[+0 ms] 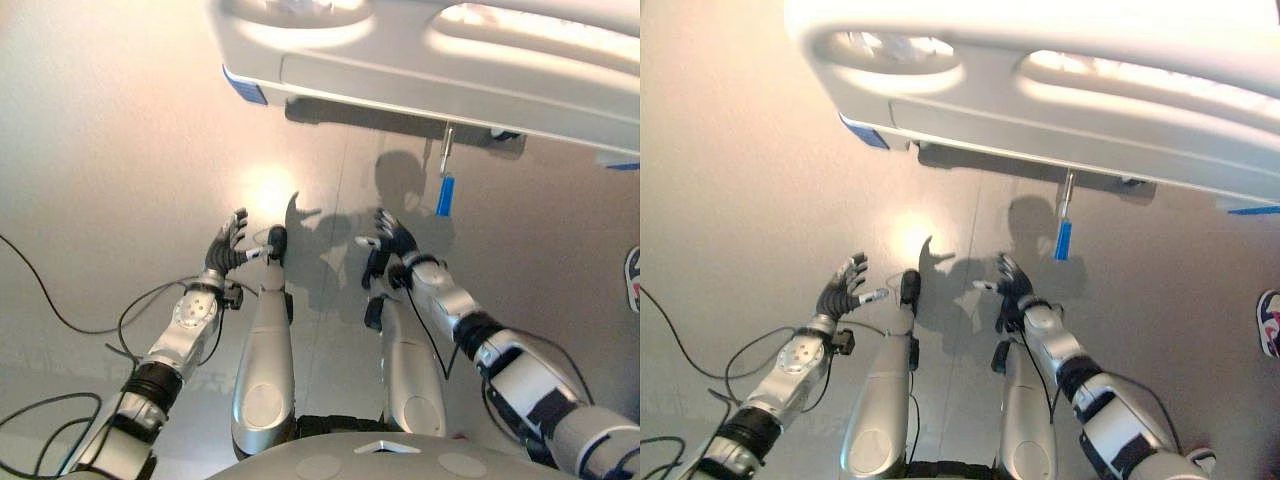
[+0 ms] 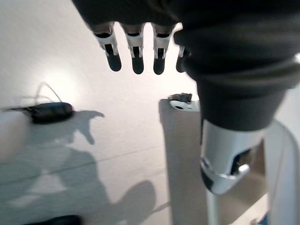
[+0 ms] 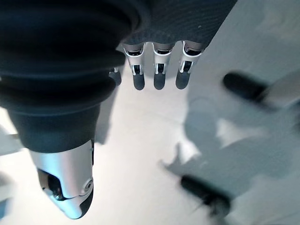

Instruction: Raise the hospital bed

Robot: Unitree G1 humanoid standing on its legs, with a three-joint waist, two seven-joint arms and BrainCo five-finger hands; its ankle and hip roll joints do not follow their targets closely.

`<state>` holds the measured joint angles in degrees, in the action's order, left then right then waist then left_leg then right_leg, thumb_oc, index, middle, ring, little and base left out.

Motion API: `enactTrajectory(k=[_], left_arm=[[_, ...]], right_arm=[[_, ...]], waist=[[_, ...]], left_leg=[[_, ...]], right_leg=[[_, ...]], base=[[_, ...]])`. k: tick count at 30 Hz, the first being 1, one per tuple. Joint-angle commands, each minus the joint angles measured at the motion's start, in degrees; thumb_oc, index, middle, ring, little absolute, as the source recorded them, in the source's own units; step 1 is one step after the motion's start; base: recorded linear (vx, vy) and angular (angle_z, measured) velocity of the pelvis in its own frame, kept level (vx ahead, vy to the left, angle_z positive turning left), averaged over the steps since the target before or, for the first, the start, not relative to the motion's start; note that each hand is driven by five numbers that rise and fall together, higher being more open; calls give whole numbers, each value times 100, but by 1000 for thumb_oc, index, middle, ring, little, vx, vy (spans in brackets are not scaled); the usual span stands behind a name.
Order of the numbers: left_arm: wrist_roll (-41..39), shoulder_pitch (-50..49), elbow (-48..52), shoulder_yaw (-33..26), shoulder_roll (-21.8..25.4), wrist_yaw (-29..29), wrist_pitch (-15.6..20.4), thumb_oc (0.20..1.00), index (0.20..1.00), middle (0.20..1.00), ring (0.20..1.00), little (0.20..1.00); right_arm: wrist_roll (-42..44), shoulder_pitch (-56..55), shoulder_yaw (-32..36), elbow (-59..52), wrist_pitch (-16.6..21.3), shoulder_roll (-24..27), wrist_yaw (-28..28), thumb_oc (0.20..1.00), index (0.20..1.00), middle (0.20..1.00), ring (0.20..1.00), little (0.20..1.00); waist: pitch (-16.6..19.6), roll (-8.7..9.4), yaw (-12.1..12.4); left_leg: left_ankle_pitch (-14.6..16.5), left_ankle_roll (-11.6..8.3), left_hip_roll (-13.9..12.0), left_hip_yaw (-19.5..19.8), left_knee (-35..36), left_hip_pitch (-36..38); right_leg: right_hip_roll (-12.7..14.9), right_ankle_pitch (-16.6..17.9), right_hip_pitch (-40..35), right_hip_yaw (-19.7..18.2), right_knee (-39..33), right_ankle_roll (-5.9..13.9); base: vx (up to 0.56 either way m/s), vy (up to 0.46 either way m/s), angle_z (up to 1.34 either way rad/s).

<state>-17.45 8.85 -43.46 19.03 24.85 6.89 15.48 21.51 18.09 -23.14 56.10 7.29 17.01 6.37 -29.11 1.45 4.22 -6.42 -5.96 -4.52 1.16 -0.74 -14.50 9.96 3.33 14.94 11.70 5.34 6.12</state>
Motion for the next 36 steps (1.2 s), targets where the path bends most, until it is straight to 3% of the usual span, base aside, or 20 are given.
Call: enactTrajectory(k=[1, 6, 8, 15, 24, 36], left_arm=[[491, -74, -128, -118, -134, -123, 51, 1000, 1000, 1000, 1000, 1000], [733, -391, -904, -511, -384, -192, -81, 1000, 1000, 1000, 1000, 1000], [847, -634, -1162, -748, -456, -257, -136, 1000, 1000, 1000, 1000, 1000], [1017, -925, -1455, -937, -741, -218, -187, 1000, 1000, 1000, 1000, 1000], [1264, -959, -2031, -890, -1063, -304, -396, 1000, 1000, 1000, 1000, 1000], [1236, -962, -2036, -840, -1131, -290, -358, 1000, 1000, 1000, 1000, 1000]], right_arm=[[-332, -85, 440, 189, 107, 221, 100, 1000, 1000, 1000, 1000, 1000], [-398, -706, 1121, 782, 58, 196, 141, 1000, 1000, 1000, 1000, 1000], [-546, -1089, 1344, 866, 13, 200, 76, 1000, 1000, 1000, 1000, 1000], [-662, -1654, 1701, 734, 100, 76, 228, 1000, 1000, 1000, 1000, 1000], [-954, -1739, 1724, 1025, 25, -83, 397, 1000, 1000, 1000, 1000, 1000], [-903, -1624, 1650, 1202, 20, -197, 437, 1000, 1000, 1000, 1000, 1000]], waist=[[427, -38, -104], [1039, -35, -238], [1506, -28, -337], [2125, -64, -511], [2420, -102, -618], [2498, -99, -601]], left_leg=[[75, 21, 99, 45, -84, 160], [78, -10, 20, -57, 205, 733], [94, -13, -46, -150, 397, 1142], [220, -14, -125, -280, 574, 1746], [345, 20, -146, -424, 574, 2081], [421, 26, -167, -436, 574, 2287]], right_leg=[[35, 76, -407, 239, -142, 401], [-27, 156, -912, 256, -497, 441], [-97, 172, -1230, 199, -670, 462], [-185, 123, -1760, 47, -906, 464], [-210, 57, -2041, -86, -934, 429], [-216, -6, -2270, -122, -985, 400]], base=[[60, 18, 7], [40, 3, -4], [88, 3, -17], [17, 1, -17], [-13, 8, -11], [0, 0, 0]])
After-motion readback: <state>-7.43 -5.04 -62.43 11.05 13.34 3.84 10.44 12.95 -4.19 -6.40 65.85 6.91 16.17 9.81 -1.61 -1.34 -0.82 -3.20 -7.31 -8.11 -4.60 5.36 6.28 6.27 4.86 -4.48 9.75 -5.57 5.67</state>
